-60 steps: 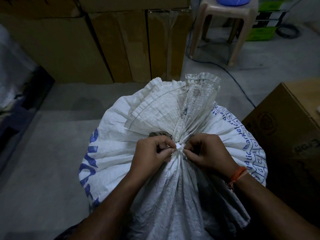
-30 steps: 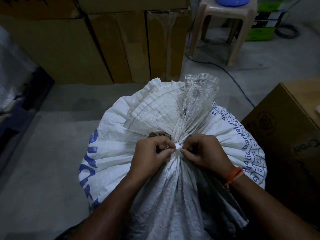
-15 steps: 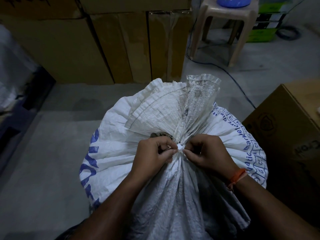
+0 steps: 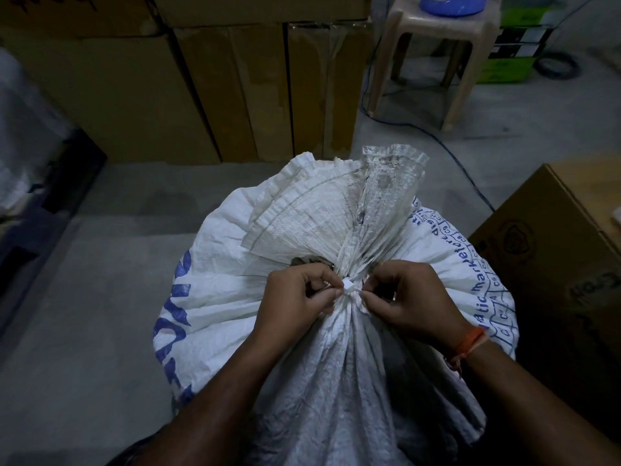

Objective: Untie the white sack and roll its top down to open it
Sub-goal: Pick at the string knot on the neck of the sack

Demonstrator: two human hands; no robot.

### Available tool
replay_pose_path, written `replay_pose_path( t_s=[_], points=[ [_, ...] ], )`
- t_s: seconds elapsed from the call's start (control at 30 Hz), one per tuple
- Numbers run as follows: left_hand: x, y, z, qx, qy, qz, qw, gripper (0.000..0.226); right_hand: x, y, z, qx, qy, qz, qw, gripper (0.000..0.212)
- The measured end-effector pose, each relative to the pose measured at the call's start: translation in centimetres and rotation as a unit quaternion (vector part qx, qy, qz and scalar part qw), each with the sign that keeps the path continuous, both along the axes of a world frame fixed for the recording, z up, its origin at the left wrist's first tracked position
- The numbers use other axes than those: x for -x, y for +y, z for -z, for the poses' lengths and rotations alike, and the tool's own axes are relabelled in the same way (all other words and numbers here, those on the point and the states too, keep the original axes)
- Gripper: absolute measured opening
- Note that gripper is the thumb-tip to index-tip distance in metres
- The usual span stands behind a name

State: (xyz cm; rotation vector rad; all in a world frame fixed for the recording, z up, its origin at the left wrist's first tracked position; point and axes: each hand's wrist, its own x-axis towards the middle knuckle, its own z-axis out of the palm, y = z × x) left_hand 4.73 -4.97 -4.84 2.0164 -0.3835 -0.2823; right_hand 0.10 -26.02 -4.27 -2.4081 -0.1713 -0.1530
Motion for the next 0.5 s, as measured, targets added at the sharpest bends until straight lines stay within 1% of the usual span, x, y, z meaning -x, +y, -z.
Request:
replay_pose_path(
  t_s=[0.23, 0.5],
  points=[
    [-0.02, -0.02, 0.17, -0.007, 0.004, 0.001, 1.000, 0.012, -0.62, 0.99, 0.65, 0.005, -0.003, -0.006, 1.000, 0.011],
    [-0.07, -0.01, 0.20, -0.007, 0.004, 0.003, 1.000, 0.011, -0.33, 0.33, 0.19, -0.009, 0.004, -0.027, 1.000, 0.017]
  ],
)
